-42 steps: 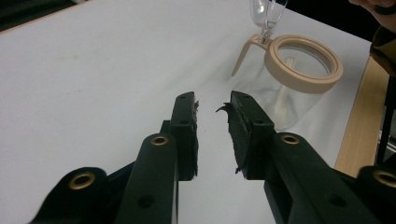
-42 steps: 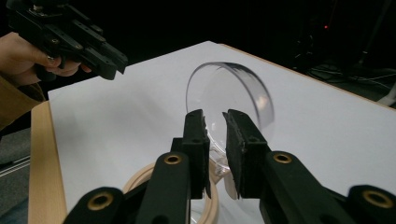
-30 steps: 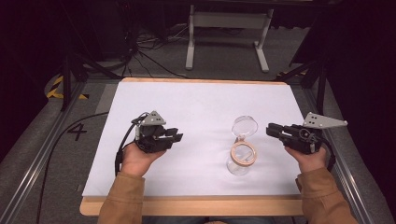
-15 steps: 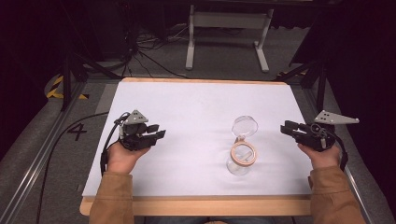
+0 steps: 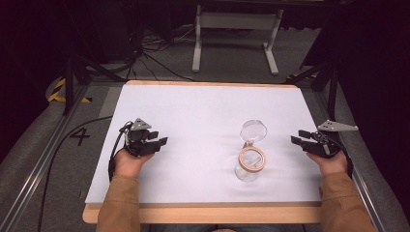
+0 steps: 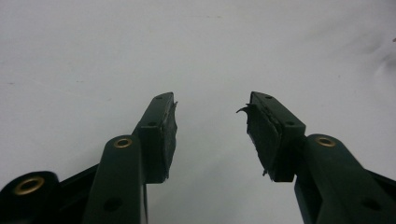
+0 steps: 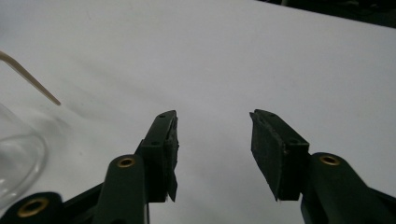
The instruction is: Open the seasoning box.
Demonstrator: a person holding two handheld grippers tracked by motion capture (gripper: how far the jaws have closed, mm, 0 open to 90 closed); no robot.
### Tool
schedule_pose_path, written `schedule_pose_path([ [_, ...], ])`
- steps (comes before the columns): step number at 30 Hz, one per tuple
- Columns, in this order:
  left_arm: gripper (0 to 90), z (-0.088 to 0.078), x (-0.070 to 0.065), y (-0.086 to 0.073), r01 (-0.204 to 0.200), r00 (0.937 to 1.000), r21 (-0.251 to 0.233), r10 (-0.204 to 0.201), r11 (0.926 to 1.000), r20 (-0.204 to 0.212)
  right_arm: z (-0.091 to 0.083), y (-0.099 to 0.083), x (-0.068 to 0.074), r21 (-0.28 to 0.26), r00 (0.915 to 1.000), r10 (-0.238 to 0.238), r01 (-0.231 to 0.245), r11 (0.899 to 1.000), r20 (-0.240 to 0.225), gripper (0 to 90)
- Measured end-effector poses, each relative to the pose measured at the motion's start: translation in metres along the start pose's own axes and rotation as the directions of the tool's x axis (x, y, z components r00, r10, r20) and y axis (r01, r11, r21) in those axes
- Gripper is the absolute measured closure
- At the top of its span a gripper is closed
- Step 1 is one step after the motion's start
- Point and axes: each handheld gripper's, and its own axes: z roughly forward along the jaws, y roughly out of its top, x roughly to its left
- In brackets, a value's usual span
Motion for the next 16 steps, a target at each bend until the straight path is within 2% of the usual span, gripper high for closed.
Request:
schedule_pose_path([
  [2,50.2,0.007,-0.001,-0.003,-0.001,1.0,0.022,0.001,0.9998,-0.003,0.006,-0.005,-0.001,0.02,1.0,-0.001,0.001,1.0,-0.006,51.2],
  [4,49.7,0.012,-0.002,-0.005,-0.022,0.9993,0.039,0.023,0.999,-0.031,0.011,-0.009,-0.003,0.04,0.9998,0.013,-0.013,0.999,-0.014,51.9],
  [6,49.7,0.015,-0.004,-0.007,-0.057,0.9962,0.055,0.061,0.9969,-0.062,0.014,-0.011,-0.004,0.048,0.9996,0.027,-0.027,0.998,0.001,52.2],
  [7,49.8,0.016,-0.003,-0.008,-0.069,0.9952,0.058,0.073,0.9959,-0.065,0.015,-0.012,-0.005,0.057,0.9995,0.032,-0.033,0.998,0.007,52.1],
  [8,49.7,0.016,-0.004,-0.01,-0.054,0.9962,0.062,0.058,0.9966,-0.064,0.016,-0.014,-0.006,0.066,0.9994,0.033,-0.034,0.997,0.012,51.9],
  [9,49.7,0.016,-0.003,-0.01,-0.063,0.9958,0.065,0.067,0.9959,-0.062,0.017,-0.015,-0.007,0.076,0.9993,0.034,-0.036,0.996,0.017,51.6],
  [12,49.6,0.016,-0.002,-0.01,-0.04,0.9979,0.057,0.042,0.9976,-0.05,0.022,-0.019,-0.009,0.1,0.9989,0.041,-0.043,0.994,0.02,50.6],
  [16,48.7,0.015,-0.003,-0.009,-0.045,0.9976,0.032,0.046,0.9985,-0.051,0.022,-0.019,-0.006,0.094,0.9994,0.028,-0.03,0.995,0.019,49.1],
])
